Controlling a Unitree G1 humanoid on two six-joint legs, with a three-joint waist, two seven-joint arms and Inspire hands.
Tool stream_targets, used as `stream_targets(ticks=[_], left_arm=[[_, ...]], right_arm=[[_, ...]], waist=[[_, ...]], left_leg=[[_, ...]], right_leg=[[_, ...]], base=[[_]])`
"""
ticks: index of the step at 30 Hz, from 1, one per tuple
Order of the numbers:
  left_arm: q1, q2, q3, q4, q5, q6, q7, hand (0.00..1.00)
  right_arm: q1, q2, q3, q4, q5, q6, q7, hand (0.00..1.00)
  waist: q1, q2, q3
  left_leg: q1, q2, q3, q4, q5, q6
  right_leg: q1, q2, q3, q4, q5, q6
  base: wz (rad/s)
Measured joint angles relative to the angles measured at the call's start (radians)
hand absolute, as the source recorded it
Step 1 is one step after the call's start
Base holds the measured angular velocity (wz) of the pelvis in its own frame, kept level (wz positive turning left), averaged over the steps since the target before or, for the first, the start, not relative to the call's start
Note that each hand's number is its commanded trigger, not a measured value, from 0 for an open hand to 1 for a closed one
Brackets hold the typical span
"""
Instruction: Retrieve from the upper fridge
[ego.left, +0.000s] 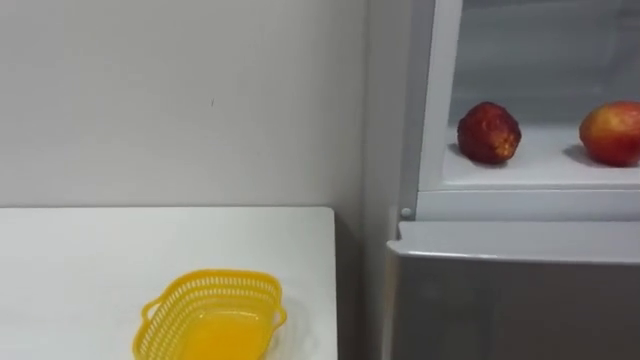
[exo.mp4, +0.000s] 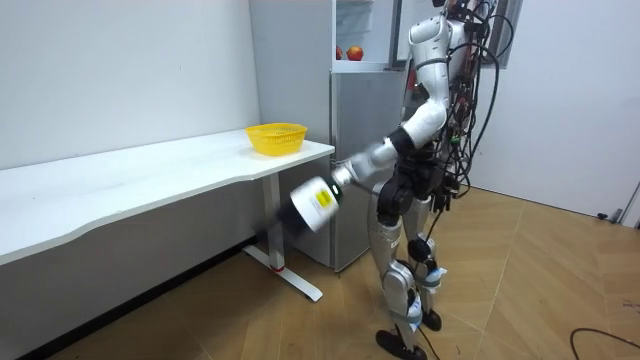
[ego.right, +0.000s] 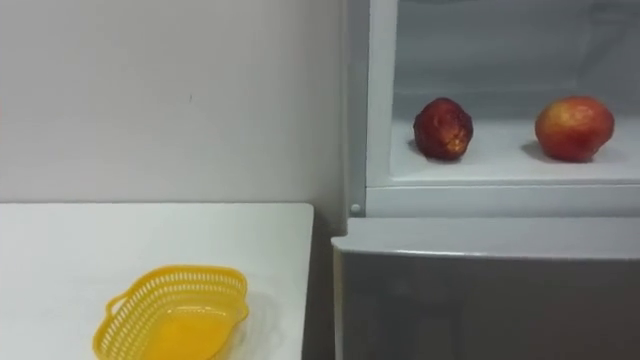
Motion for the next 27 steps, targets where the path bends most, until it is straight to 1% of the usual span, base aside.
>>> stream_targets(ticks=[2,3,4,5,6,7,8,9,10,11,12,13,14,16,17,19,20,22,25,27], left_arm=[[-0.007,-0.006,-0.061,0.117,0.061,0.018,-0.054,0.0],[-0.009,-0.014,-0.073,0.159,0.104,0.027,-0.078,0.0],[-0.01,-0.018,-0.074,0.178,0.122,0.033,-0.089,0.0],[-0.013,-0.026,-0.086,0.206,0.158,0.046,-0.106,0.0],[-0.017,-0.028,-0.113,0.23,0.206,0.056,-0.123,0.0],[-0.019,-0.029,-0.127,0.235,0.233,0.065,-0.133,0.0],[-0.023,-0.029,-0.156,0.234,0.285,0.081,-0.152,0.0],[-0.025,-0.029,-0.171,0.233,0.309,0.087,-0.16,0.0],[-0.033,-0.034,-0.192,0.232,0.363,0.097,-0.18,0.0],[-0.052,-0.042,-0.201,0.233,0.41,0.108,-0.202,0.0],[-0.062,-0.043,-0.21,0.233,0.424,0.111,-0.212,0.0],[-0.083,-0.046,-0.217,0.233,0.445,0.111,-0.229,0.0],[-0.105,-0.046,-0.228,0.233,0.454,0.111,-0.242,0.0],[-0.125,-0.046,-0.24,0.233,0.454,0.112,-0.259,0.0],[-0.139,-0.046,-0.251,0.233,0.454,0.112,-0.272,0.0],[-0.152,-0.045,-0.264,0.234,0.453,0.117,-0.286,0.0],[-0.156,-0.042,-0.269,0.233,0.446,0.123,-0.291,0.0],[-0.157,-0.042,-0.269,0.235,0.432,0.127,-0.292,0.0],[-0.158,-0.038,-0.266,0.239,0.405,0.127,-0.303,0.0],[-0.158,-0.036,-0.266,0.253,0.403,0.127,-0.306,0.0]], right_arm=[[-0.01,0.004,0.004,0.005,-0.003,0.001,0.003,0.0],[-0.017,0.006,0.005,0.013,-0.002,0.001,0.008,0.0],[-0.022,0.006,0.009,0.019,0.0,0.001,0.011,0.0],[-0.033,0.006,0.016,0.022,0.001,0.003,0.014,0.0],[-0.04,0.006,0.032,0.021,0.001,0.008,0.014,0.0],[-0.043,0.006,0.043,0.021,0.0,0.012,0.013,0.0],[-0.049,0.007,0.06,0.022,0.001,0.014,0.013,0.0],[-0.049,0.008,0.068,0.022,0.001,0.015,0.014,0.0],[-0.049,0.011,0.078,0.022,0.001,0.016,0.013,0.0],[-0.05,0.012,0.09,0.021,0.001,0.016,0.013,0.0],[-0.051,0.014,0.09,0.021,0.002,0.016,0.014,0.0],[-0.056,0.019,0.091,0.021,0.004,0.019,0.014,0.0],[-0.059,0.024,0.093,0.022,0.005,0.023,0.016,0.0],[-0.056,0.026,0.116,0.023,0.005,0.031,0.024,0.0],[-0.056,0.028,0.13,0.023,0.005,0.04,0.03,0.0],[-0.056,0.03,0.137,0.023,0.009,0.05,0.032,0.0],[-0.054,0.031,0.139,0.022,0.019,0.057,0.032,0.0],[-0.045,0.034,0.139,0.022,0.051,0.062,0.022,0.0],[-0.041,0.044,0.13,0.022,0.085,0.066,-0.017,0.0],[-0.042,0.044,0.125,0.02,0.098,0.065,-0.052,0.0]], waist=[[-0.003,0.002,0.0],[-0.004,0.002,0.0018],[-0.007,0.0,0.0035],[-0.014,0.002,0.005],[-0.021,0.005,0.0061],[-0.027,0.006,0.0065],[-0.037,0.004,0.0078],[-0.045,0.002,0.008],[-0.06,0.001,0.0077],[-0.063,-0.002,0.0071],[-0.065,-0.005,0.0066],[-0.074,-0.011,0.0077],[-0.079,-0.017,0.0078],[-0.087,-0.028,0.0075],[-0.091,-0.033,0.0076],[-0.102,-0.036,0.0077],[-0.104,-0.035,0.0071],[-0.106,-0.035,0.0072],[-0.105,-0.038,0.0053],[-0.103,-0.035,0.0063]], left_leg=[[0.01,0.0,-0.004,-0.014,-0.001,0.002],[0.012,0.0,-0.003,-0.016,-0.001,0.002],[0.012,0.001,-0.003,-0.016,-0.001,0.002],[0.012,0.001,-0.003,-0.019,-0.001,0.002],[0.009,0.001,-0.003,-0.02,-0.001,0.002],[0.006,0.001,-0.003,-0.018,-0.001,0.002],[0.002,0.002,-0.003,-0.015,-0.001,0.001],[0.001,0.002,-0.001,-0.015,0.0,0.0],[0.002,0.004,0.003,-0.016,0.0,-0.001],[0.003,0.005,0.011,-0.015,0.001,-0.001],[0.003,0.005,0.013,-0.015,0.001,-0.002],[0.003,0.006,0.013,-0.015,0.001,-0.002],[0.005,0.006,0.016,-0.015,0.001,-0.003],[0.006,0.005,0.02,-0.014,0.001,-0.003],[0.006,0.005,0.026,-0.014,0.001,-0.003],[0.006,0.006,0.031,-0.018,0.001,-0.003],[0.006,0.007,0.039,-0.018,0.001,-0.003],[0.006,0.007,0.041,-0.018,0.001,-0.003],[0.006,0.004,0.047,-0.021,0.001,-0.003],[0.006,0.004,0.05,-0.021,0.001,-0.003]], right_leg=[[-0.001,0.001,-0.001,0.0,0.0,0.0],[0.0,0.001,0.001,0.0,0.0,0.0],[0.0,0.002,0.002,0.001,0.0,0.0],[0.0,0.002,0.001,0.001,0.0,0.0],[0.003,0.002,0.002,0.002,0.0,0.0],[0.002,0.002,0.001,0.002,0.0,0.0],[-0.001,0.002,0.001,0.002,0.0,0.0],[0.0,0.002,0.0,0.002,0.0,0.0],[-0.001,0.003,0.004,0.003,0.0,0.0],[-0.002,0.005,0.012,0.003,0.0,-0.001],[-0.002,0.005,0.015,0.002,-0.001,-0.001],[-0.002,0.006,0.02,0.003,-0.001,-0.002],[-0.003,0.007,0.025,0.002,-0.001,-0.002],[-0.003,0.007,0.028,0.003,-0.001,-0.003],[-0.006,0.008,0.029,0.004,-0.001,-0.002],[-0.01,0.008,0.033,0.004,-0.001,-0.002],[-0.015,0.01,0.042,0.005,-0.001,-0.002],[-0.018,0.012,0.046,0.005,0.0,-0.002],[-0.022,0.016,0.053,0.004,0.0,-0.003],[-0.022,0.017,0.059,0.003,0.0,-0.003]], base=[[0.03],[0.0],[-0.04],[0.0],[0.0],[0.0],[0.04],[0.06],[-0.03],[-0.08],[-0.11],[-0.09],[-0.09],[-0.1],[-0.1],[-0.14],[-0.17],[-0.1],[-0.03],[-0.06]])
